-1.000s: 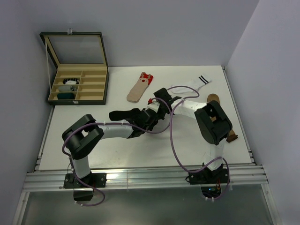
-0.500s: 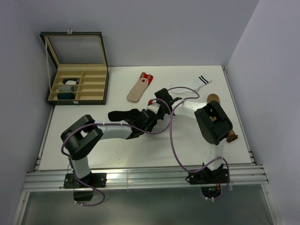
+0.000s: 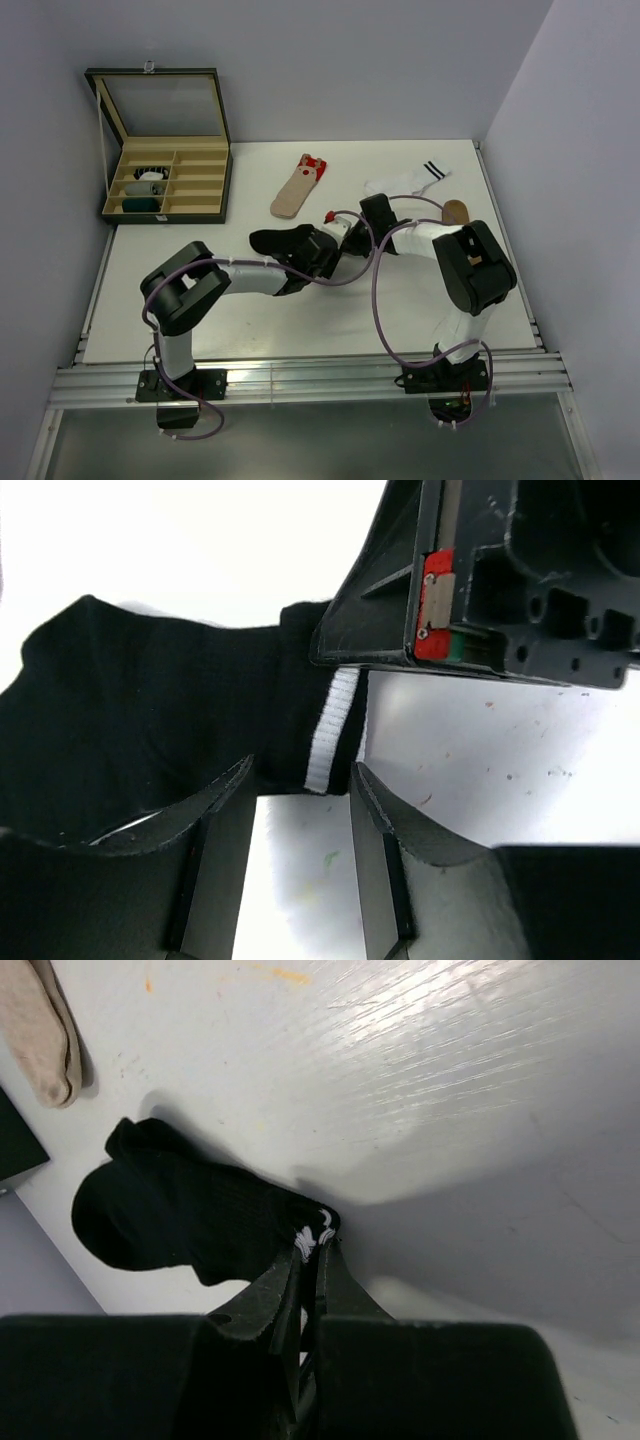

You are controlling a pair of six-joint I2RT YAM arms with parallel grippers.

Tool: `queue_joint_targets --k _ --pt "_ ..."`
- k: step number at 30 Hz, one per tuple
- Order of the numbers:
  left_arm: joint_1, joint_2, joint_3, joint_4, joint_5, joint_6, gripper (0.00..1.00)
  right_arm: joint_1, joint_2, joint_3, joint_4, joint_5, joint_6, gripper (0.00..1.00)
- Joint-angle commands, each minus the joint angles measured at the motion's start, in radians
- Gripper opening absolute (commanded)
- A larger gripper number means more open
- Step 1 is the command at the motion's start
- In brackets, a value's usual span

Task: Roll the socks
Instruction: Roll the sock at the center of the board.

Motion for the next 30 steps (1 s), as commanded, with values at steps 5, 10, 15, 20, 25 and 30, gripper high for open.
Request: queue_joint_targets --k 5,10,15,20,25,30 --pt "-0.010 -0.008 0.018 0.135 0.034 0.046 0.48 -0.014 -0.062 -0.026 -0.018 0.043 -0.019 0.00" --pt "-0.028 -0.078 -0.048 0.203 -0.038 0.067 0.52 -0.014 -0.059 -0.019 -0.021 0.032 -0.024 0.00" --pt "-0.030 -0.079 -0.044 0.209 -0.010 0.098 0.54 -0.014 -0.052 -0.007 -0.027 0.023 -0.028 0.00" --pt "-0.039 -0.033 -0.013 0.187 0.021 0.098 0.54 -0.014 -0.051 0.002 -0.035 0.018 -0.033 0.00" --pt "-0.042 0.023 0.018 0.141 0.031 0.067 0.50 -0.014 -0.051 0.002 -0.033 0.013 -0.031 0.00" --pt "-0.044 0.058 0.028 0.105 0.028 0.027 0.48 -0.014 -0.048 0.008 -0.035 0.004 -0.031 0.00"
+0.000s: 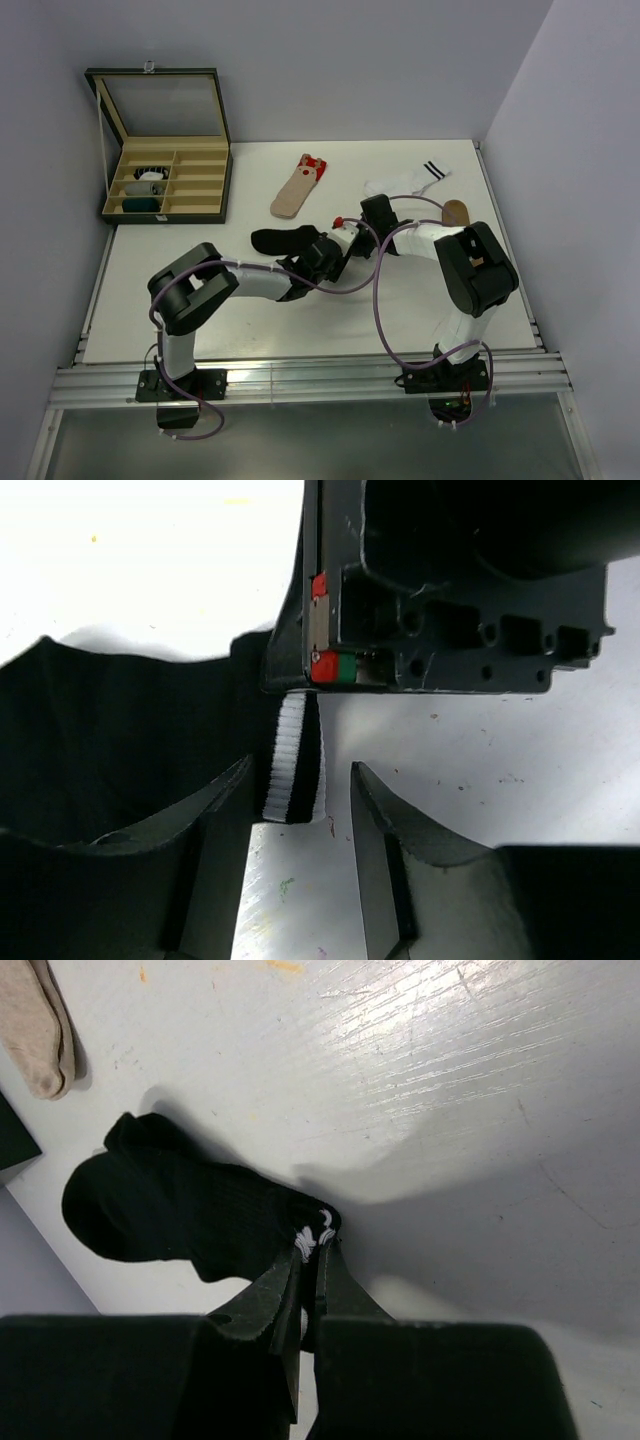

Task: Roll the socks
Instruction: Roll the sock at the center of the board.

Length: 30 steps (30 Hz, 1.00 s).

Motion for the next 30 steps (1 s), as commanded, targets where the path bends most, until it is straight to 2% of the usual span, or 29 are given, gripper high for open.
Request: queue_joint_targets --k 1,9,12,13,14,17,19,21,26,30 --pt "-0.007 0.021 0.039 -0.032 0.012 -0.040 0.47 -0.005 -0.030 0.025 -0.027 0.001 -0.014 0.00" --pt "-0.007 0.065 0.073 -0.073 0.000 -0.061 0.39 -0.013 -0.037 0.034 -0.033 -0.016 -0.014 0.00" --pt "-0.007 0.084 0.088 -0.088 0.003 -0.060 0.21 -0.018 -0.048 0.036 -0.035 -0.019 -0.017 0.00" --pt "-0.007 0.084 0.092 -0.093 0.003 -0.063 0.08 -0.018 -0.054 0.036 -0.035 -0.021 -0.017 0.00" --pt "-0.007 0.087 0.095 -0.095 0.005 -0.061 0.03 -0.018 -0.056 0.037 -0.035 -0.021 -0.018 0.00" --pt "-0.005 0.082 0.096 -0.096 0.014 -0.061 0.01 -0.018 -0.066 0.034 -0.020 -0.030 -0.026 0.00" --pt "-0.002 0.064 0.087 -0.095 0.029 -0.073 0.01 -0.016 -0.079 0.025 -0.003 -0.039 -0.029 0.04" --pt "0.019 0.035 0.075 -0.098 0.064 -0.093 0.00 -0.019 -0.101 0.008 0.026 -0.042 -0.035 0.14" --pt "0.122 -0.005 0.067 -0.128 0.277 -0.214 0.00 -0.030 -0.149 0.016 0.028 -0.013 -0.066 0.40" --pt "0.171 -0.002 0.082 -0.179 0.334 -0.345 0.01 -0.030 -0.201 0.007 0.028 0.039 -0.087 0.52"
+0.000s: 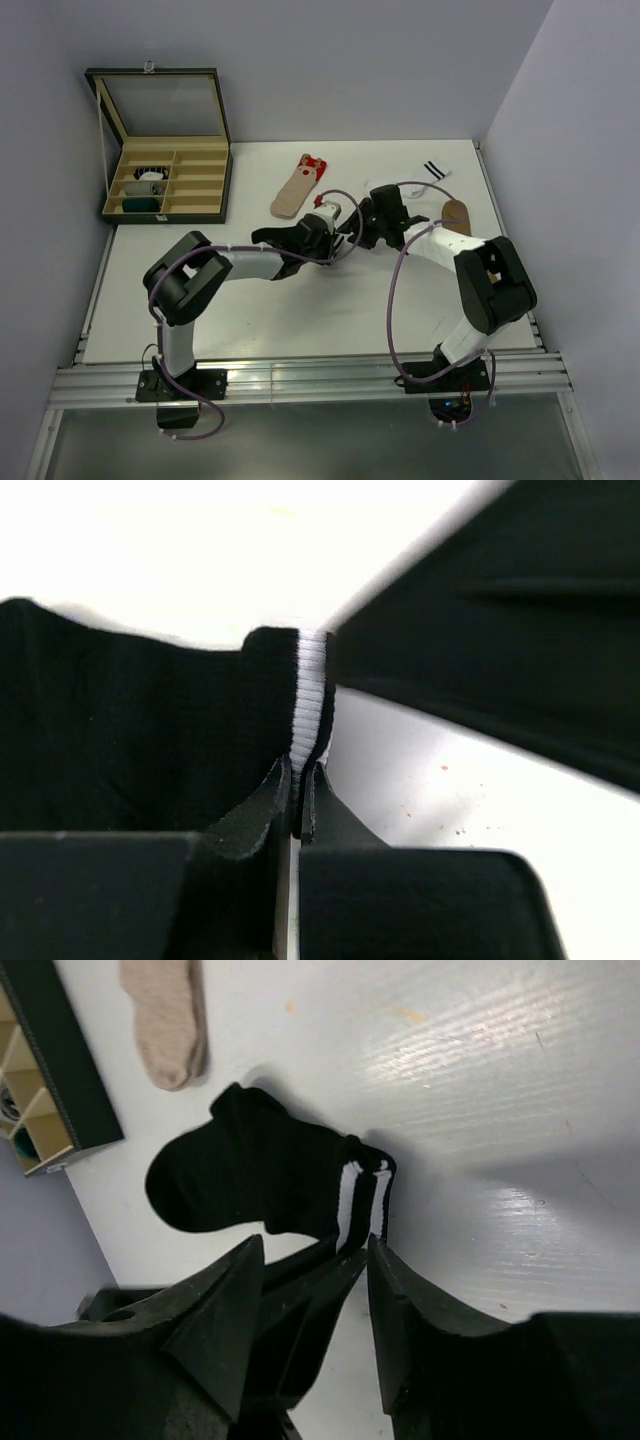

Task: Roll the socks
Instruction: Roll the sock at the center of the board.

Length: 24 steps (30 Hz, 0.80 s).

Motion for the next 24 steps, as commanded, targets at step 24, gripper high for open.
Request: queue_joint_targets --k 24 --pt "0.316 0.050 -0.225 0.175 0.510 -0.619 0.01 0.084 0.092 -0.028 0.226 -0.001 -0.063 0.58"
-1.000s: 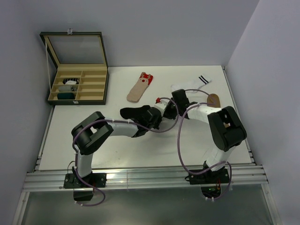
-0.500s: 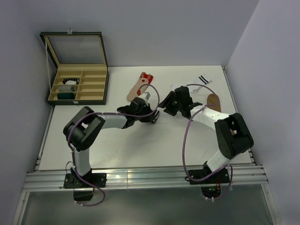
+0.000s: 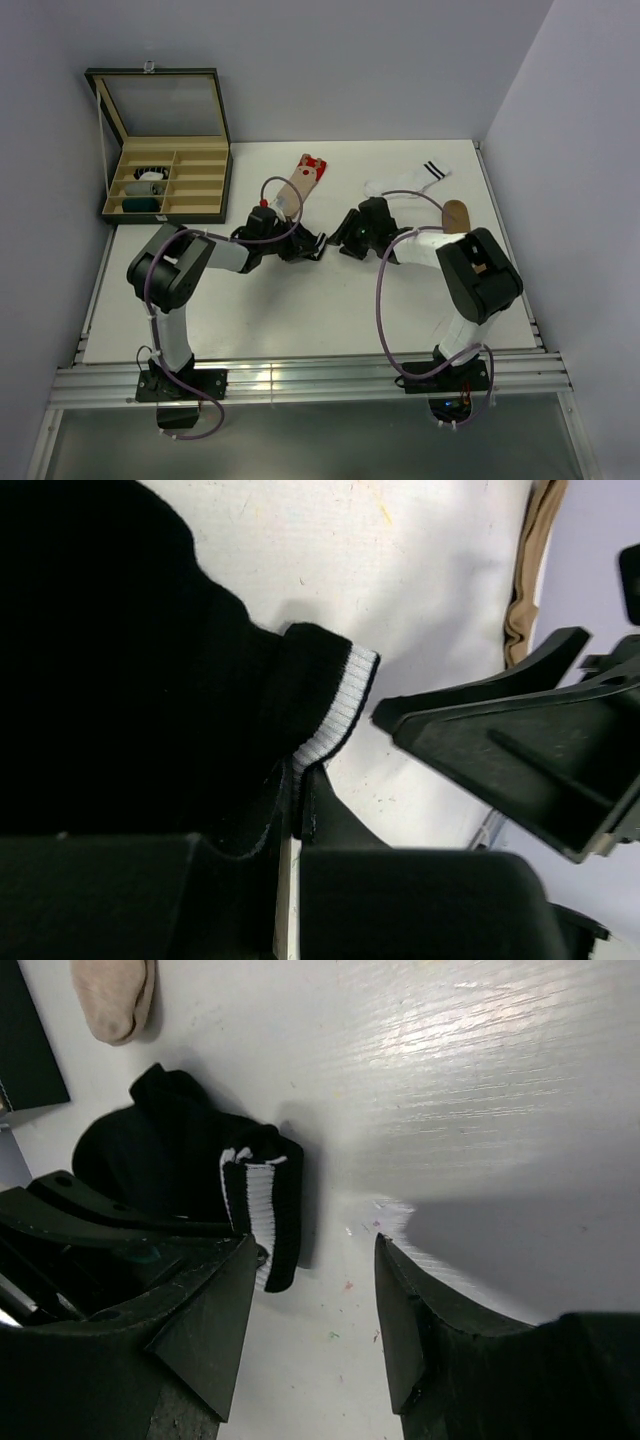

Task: Roll the socks
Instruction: Roll the sock at the center of the board.

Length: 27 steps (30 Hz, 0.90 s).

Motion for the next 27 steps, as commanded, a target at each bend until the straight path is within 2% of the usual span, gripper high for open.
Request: queue_joint_targets --k 1,11,22,27 --pt "0.015 0.049 -0.049 -0.032 0.025 -0.038 0.01 0.023 0.032 0.063 0.043 -0.008 -0.024 0.58" --pt "0.041 0.074 -0.150 0.047 0.039 -0.122 0.01 0.029 0.136 0.126 0.046 -0.062 -0.018 0.57" --pt "0.052 0.089 -0.152 0.028 0.036 -0.138 0.01 0.049 0.192 0.172 0.038 -0.111 -0.049 0.54" --pt "0.053 0.097 -0.149 0.021 0.034 -0.142 0.01 0.051 0.196 0.152 0.091 -0.134 -0.038 0.53"
